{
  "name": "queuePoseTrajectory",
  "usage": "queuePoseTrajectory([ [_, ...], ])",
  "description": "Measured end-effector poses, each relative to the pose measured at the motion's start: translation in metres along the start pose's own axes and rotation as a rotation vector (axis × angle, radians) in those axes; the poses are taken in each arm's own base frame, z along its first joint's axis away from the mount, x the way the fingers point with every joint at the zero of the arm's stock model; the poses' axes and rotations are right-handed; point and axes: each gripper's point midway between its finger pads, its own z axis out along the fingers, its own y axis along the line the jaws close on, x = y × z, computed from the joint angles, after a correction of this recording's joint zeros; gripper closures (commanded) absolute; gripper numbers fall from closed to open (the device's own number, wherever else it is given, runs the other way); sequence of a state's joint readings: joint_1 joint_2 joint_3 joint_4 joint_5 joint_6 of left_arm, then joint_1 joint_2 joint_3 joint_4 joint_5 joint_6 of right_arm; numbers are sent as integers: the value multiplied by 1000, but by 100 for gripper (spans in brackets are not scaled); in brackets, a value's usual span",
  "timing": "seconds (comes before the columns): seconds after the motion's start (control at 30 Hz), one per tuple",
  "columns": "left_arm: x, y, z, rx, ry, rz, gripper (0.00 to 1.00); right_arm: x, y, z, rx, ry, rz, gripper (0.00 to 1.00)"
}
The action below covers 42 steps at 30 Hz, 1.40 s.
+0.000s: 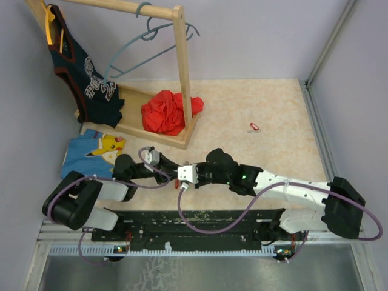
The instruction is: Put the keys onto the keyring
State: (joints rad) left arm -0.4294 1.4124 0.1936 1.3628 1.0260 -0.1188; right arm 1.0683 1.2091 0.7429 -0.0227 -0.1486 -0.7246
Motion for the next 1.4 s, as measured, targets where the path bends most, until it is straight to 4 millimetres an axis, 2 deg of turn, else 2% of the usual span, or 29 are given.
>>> queuePoseTrajectory([
  [0.13,2,-3,0,24,12,-11,63,-3,-2,-1,-6,0,-10,100],
  [0.5,4,-7,3,74,25,-47,79,-4,-1,0,-18,-1,-15,100],
  [0.53,4,-7,3,76,26,-47,82,-4,-1,0,-19,-1,-15,100],
  [0.6,5,-7,4,78,29,-53,97,-4,0,0,-20,1,-15,100],
  [0.63,6,-7,4,79,31,-57,100,-3,0,0,-22,2,-15,100],
  [0.83,9,-6,3,66,41,-76,100,0,3,-1,-32,17,-10,100],
  [1.1,-1,6,3,-22,31,-58,100,5,3,-1,-9,25,19,100],
  [1.4,-2,9,1,-69,17,-84,100,19,15,7,-11,26,64,100],
])
